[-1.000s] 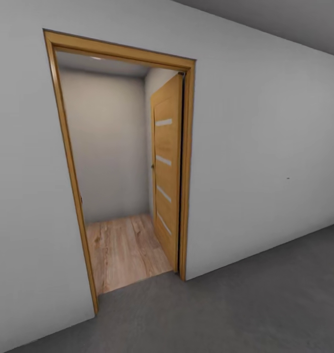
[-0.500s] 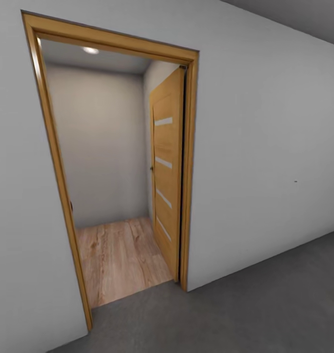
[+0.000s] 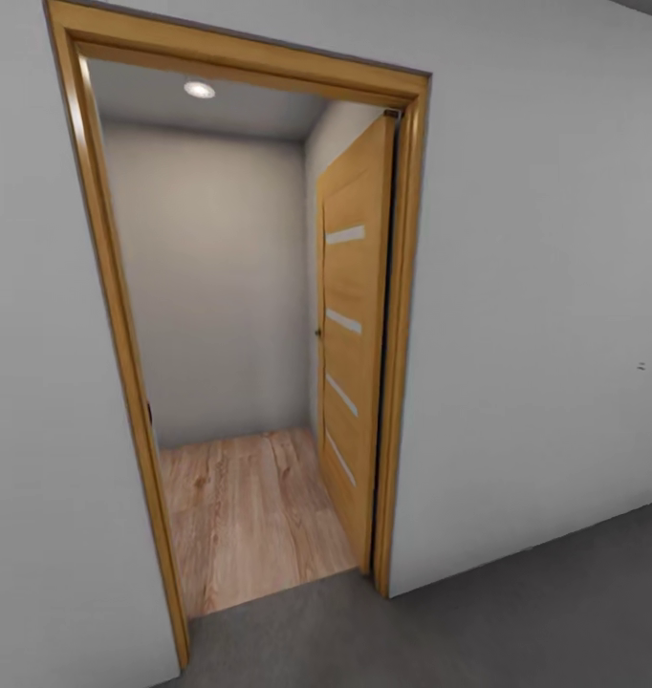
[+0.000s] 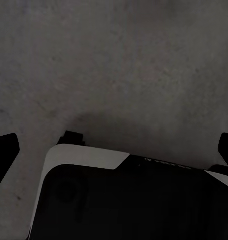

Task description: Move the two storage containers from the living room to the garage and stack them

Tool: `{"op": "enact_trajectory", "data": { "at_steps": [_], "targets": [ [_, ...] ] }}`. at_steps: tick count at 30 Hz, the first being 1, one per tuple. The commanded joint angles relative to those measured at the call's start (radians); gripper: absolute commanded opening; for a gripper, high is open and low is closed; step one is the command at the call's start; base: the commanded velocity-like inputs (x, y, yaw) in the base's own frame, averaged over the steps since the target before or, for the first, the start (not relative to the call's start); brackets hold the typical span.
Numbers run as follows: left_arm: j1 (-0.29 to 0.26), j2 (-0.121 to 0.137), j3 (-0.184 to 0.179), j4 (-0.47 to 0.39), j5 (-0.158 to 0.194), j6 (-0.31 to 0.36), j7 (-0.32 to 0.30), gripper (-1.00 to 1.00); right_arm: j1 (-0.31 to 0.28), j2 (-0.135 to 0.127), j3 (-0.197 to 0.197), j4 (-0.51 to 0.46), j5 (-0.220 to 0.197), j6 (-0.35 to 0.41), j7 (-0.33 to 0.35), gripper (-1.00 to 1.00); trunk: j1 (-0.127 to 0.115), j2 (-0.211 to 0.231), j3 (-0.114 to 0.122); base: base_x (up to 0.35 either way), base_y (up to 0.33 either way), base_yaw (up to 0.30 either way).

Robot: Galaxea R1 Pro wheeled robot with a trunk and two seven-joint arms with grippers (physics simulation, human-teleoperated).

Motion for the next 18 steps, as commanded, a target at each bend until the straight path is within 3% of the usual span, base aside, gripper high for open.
{"op": "enact_trajectory", "data": {
  "at_steps": [1,10,18],
  "targets": [
    [-0.001,0.000,0.000,0.001,0.007,-0.001,-0.003,1.00,-0.001,0.000,0.005,0.003,-0.010,-0.006,0.006,1.00,0.001,-0.001,-0.002,0.322,0.000,0.267],
    [-0.001,0.000,0.000,0.001,0.007,-0.001,-0.003,1.00,-0.001,-0.001,0.005,0.003,-0.010,-0.009,0.006,1.00,0.001,-0.001,-0.002,0.322,-0.005,0.269],
    [-0.001,-0.002,-0.003,0.001,0.004,-0.001,-0.003,1.00,-0.001,-0.001,0.005,0.003,-0.008,-0.010,0.006,1.00,0.001,-0.001,-0.002,0.309,-0.105,0.270]
  ]
}}
